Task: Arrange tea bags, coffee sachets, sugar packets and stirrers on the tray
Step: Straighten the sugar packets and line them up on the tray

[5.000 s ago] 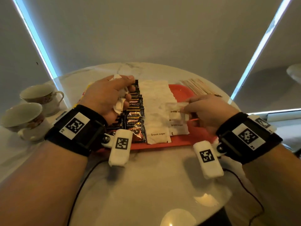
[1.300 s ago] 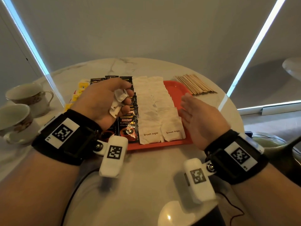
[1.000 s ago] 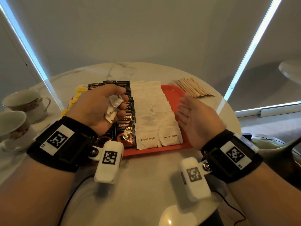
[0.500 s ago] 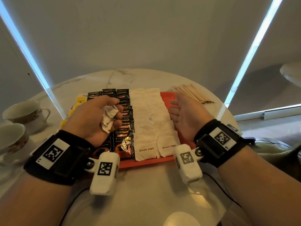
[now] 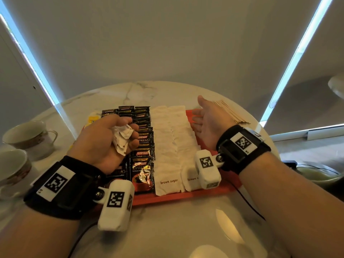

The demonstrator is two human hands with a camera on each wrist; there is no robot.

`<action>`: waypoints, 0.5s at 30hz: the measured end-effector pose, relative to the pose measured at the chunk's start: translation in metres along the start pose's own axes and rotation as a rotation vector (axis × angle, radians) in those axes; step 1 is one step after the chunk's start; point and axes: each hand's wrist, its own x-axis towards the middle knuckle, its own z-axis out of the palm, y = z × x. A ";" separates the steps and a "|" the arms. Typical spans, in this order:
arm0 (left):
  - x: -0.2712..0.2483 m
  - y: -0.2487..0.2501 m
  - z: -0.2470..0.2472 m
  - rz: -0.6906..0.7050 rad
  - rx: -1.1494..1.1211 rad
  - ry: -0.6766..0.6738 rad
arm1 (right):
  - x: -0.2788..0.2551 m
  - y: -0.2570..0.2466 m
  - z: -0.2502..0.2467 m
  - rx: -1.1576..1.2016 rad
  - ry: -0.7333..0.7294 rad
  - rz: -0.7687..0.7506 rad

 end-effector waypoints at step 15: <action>0.006 0.001 0.011 0.009 0.036 -0.118 | 0.044 -0.027 0.003 0.004 -0.043 0.065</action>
